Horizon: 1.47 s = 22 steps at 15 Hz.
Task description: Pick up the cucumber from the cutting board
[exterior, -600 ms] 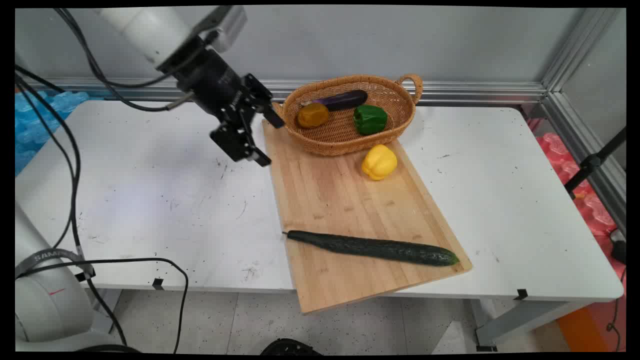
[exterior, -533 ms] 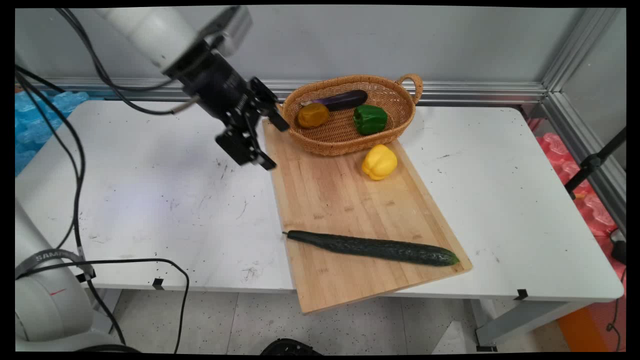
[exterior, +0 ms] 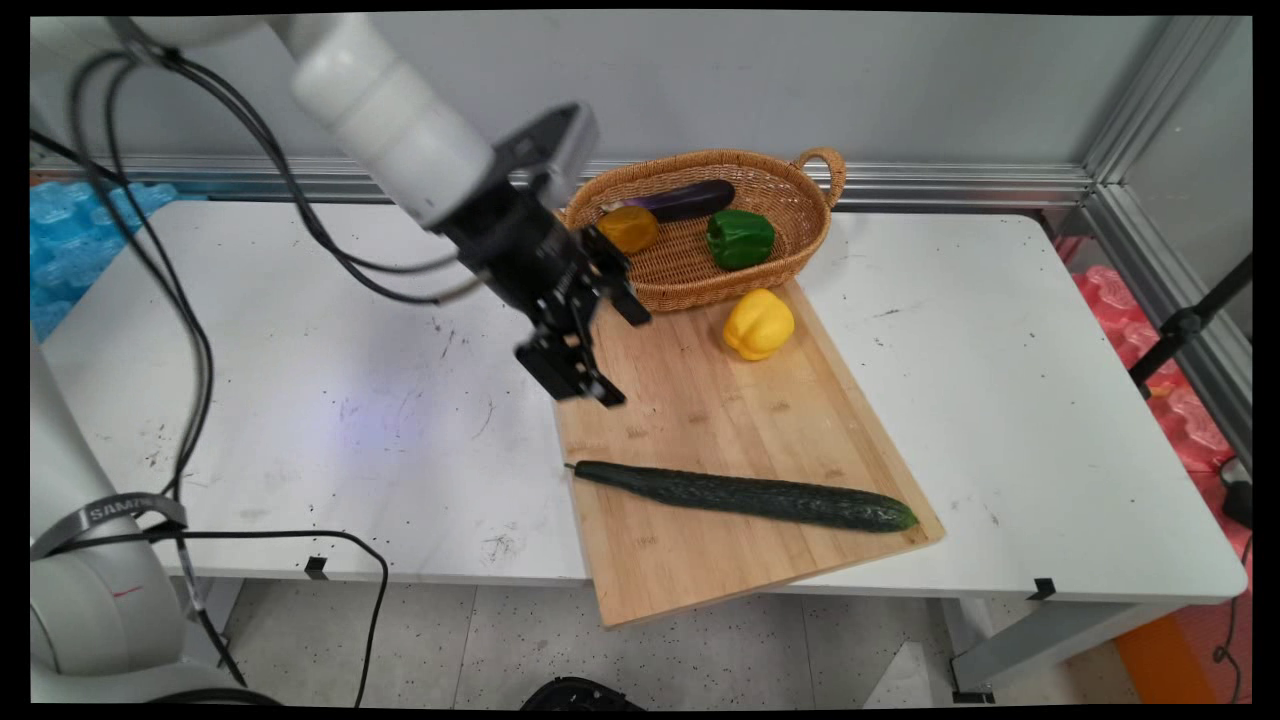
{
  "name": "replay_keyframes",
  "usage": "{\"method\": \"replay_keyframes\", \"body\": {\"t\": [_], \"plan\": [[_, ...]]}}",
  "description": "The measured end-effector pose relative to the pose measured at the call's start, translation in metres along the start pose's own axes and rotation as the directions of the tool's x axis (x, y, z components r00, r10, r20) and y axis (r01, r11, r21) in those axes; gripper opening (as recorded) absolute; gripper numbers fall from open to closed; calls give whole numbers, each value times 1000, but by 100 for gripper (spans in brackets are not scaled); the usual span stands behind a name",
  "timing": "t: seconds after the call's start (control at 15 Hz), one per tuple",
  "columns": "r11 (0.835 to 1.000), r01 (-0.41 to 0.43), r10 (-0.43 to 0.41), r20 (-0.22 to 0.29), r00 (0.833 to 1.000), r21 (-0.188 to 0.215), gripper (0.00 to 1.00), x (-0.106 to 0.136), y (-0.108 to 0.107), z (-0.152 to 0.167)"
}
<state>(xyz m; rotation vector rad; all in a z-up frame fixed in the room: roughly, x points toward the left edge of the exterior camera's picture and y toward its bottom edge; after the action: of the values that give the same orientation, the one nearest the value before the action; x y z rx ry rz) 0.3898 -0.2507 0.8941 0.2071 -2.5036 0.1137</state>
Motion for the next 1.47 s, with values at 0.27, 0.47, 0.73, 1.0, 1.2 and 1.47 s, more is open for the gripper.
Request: {"method": "replay_keyframes", "body": {"t": [0.27, 0.47, 0.73, 1.0, 1.2, 1.47], "plan": [[1000, -10, 10, 7, 1000, -19, 100, 7, 6, 43], [999, -13, 13, 16, 1000, -29, 100, 11, 10, 71], [999, -19, 20, 31, 999, -33, 100, 15, 14, 109], [999, -19, 20, 48, 999, -26, 100, 19, 17, 138], [1000, -12, 13, 60, 998, -19, 100, 22, 18, 157], [1000, -9, 9, 71, 997, -12, 100, 26, 19, 177]]}}
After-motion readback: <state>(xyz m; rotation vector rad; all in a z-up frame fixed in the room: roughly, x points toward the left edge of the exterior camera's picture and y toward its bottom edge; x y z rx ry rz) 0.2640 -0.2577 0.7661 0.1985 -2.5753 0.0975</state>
